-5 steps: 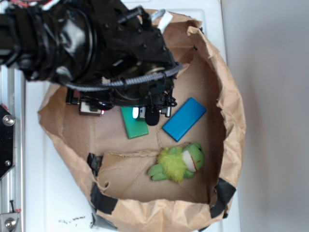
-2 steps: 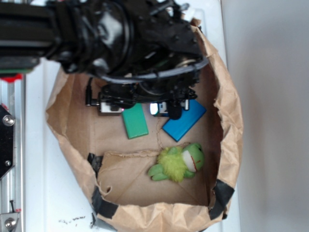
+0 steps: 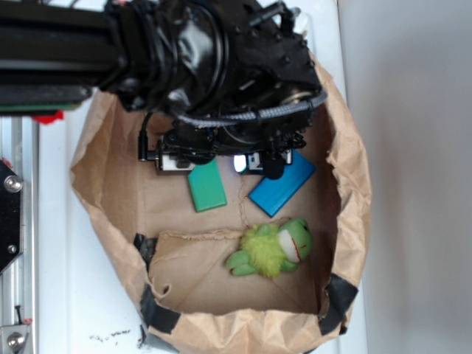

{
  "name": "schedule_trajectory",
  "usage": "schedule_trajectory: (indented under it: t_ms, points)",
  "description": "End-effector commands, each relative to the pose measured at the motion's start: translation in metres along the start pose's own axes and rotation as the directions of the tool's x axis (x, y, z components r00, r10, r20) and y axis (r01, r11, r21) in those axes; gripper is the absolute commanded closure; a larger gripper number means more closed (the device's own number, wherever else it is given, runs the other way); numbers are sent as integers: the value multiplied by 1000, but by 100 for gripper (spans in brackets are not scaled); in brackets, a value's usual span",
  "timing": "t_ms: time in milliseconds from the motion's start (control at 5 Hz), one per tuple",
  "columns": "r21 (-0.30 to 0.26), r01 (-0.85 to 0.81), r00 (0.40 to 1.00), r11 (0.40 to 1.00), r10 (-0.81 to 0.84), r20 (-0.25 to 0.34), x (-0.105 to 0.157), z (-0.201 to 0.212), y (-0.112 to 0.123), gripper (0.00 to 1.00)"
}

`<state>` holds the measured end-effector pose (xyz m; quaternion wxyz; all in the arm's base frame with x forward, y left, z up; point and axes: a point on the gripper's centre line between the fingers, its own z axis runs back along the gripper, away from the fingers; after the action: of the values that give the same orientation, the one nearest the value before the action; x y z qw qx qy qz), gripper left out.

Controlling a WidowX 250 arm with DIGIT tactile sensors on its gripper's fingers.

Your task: Grab the green block.

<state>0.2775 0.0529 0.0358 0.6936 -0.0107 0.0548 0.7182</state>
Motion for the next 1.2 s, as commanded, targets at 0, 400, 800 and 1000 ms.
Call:
schedule_trajectory:
  t_ms: [0, 400, 800, 1000]
  points:
    - [-15, 39, 998, 999, -38, 50, -4, -3, 17, 0]
    - [-11, 70, 996, 997, -69, 59, -5, -13, 35, 0]
    - [21, 82, 994, 996, -84, 68, -12, -24, 43, 0]
    - [39, 99, 991, 994, -102, 86, -13, -32, 47, 0]
